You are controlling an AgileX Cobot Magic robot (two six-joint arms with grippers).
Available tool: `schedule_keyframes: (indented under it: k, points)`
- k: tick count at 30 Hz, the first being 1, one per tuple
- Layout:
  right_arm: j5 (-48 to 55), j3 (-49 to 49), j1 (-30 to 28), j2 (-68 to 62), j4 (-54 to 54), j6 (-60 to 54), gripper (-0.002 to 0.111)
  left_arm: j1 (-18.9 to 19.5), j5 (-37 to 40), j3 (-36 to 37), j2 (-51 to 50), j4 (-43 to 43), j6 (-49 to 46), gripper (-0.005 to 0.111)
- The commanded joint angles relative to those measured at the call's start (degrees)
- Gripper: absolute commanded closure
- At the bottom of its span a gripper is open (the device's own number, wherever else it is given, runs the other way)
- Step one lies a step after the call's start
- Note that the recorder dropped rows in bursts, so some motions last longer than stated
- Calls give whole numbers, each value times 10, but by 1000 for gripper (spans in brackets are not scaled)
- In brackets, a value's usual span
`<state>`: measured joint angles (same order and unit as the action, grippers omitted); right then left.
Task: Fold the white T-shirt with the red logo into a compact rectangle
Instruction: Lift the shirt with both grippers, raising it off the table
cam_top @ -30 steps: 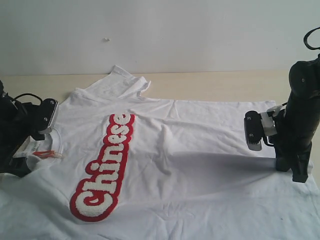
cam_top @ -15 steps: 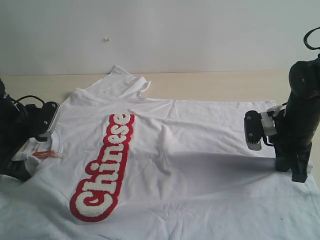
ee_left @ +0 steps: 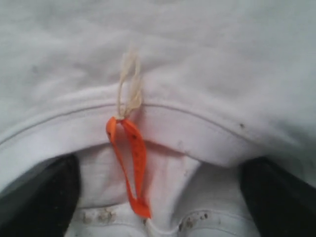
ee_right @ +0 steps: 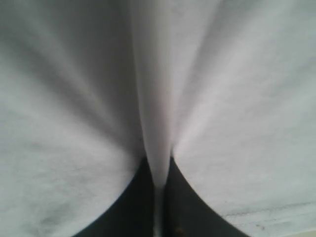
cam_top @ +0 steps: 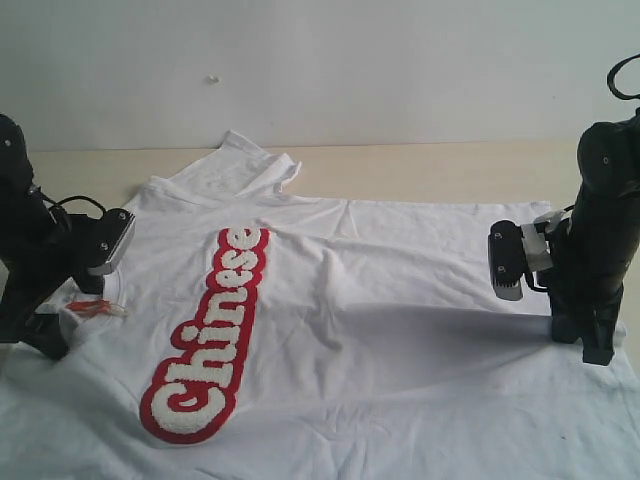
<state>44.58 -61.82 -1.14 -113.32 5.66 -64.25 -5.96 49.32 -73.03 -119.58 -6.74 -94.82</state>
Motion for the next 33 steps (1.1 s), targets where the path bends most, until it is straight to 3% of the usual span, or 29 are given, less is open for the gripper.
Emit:
schedule_keyframes:
  k: [1, 3, 4, 6, 11, 19, 33]
  points:
    - [-19, 9, -2, -21, 6, 4, 108, -5, -17, 4, -27, 6, 20, 56]
    - [-19, 9, -2, -21, 6, 4, 108, -5, -23, 4, -27, 6, 34, 73]
    - [-19, 9, -2, -21, 6, 4, 108, -5, -25, 4, -27, 6, 40, 92]
    - [-19, 9, -2, -21, 6, 4, 108, -5, -21, 4, -24, 6, 54, 107]
    - [-19, 9, -2, -10, 6, 4, 108, -1, -23, 4, 26, 8, 67, 107]
    - [-31, 7, -2, 118, 50, -1, 108, 51, -32, 4, 152, -35, 92, 107]
    - [-45, 7, -2, 228, 53, -1, 108, 53, -39, 4, 270, -12, 140, 107]
